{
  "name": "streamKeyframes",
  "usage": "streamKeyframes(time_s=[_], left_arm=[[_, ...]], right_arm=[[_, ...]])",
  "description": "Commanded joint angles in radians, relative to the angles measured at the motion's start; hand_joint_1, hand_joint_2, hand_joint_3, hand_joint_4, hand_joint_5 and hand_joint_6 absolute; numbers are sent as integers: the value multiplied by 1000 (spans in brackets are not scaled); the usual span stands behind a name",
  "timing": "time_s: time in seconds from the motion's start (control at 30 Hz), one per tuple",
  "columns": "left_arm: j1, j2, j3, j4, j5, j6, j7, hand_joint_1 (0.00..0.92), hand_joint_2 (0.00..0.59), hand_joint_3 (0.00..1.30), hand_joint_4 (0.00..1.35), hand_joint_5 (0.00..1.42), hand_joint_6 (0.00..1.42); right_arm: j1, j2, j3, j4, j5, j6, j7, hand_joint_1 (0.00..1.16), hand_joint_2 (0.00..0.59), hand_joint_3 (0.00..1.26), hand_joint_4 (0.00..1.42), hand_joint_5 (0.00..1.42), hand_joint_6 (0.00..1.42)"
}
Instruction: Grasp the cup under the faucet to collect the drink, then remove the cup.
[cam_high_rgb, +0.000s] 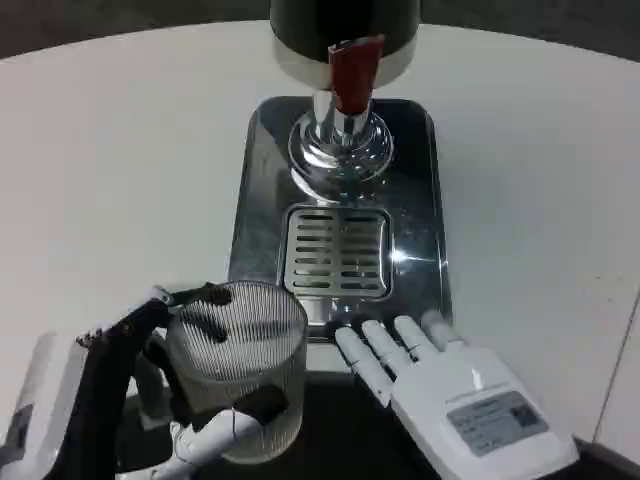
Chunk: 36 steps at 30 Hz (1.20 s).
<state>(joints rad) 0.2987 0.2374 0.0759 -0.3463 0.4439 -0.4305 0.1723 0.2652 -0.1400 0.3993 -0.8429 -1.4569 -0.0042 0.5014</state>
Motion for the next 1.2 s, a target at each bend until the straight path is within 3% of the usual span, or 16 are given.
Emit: streamKeyframes(time_s=[0.03,0.5,0.83,1.2], left_arm=[[7,-2,3,-23,-8,-36,1,517,223,994,1144,949,1128],[-22,0,7,4,-13,-37,4,517,223,994,1144,949,1128],[-245,0,-18,168,23,-59,39,517,223,994,1144,949,1128],[-516,30,-40,473,128,-77,167,518,222,994,1139,949,1089]], right_arm=[[16,12,1,-19,-6,-16,10,754,284,0,0,0,0],[24,30,-2,-15,-15,-19,14,753,284,0,0,0,0],[64,53,-48,-50,-39,-4,27,753,284,0,0,0,0],[161,91,-56,-96,-63,-12,9,753,284,0,0,0,0]])
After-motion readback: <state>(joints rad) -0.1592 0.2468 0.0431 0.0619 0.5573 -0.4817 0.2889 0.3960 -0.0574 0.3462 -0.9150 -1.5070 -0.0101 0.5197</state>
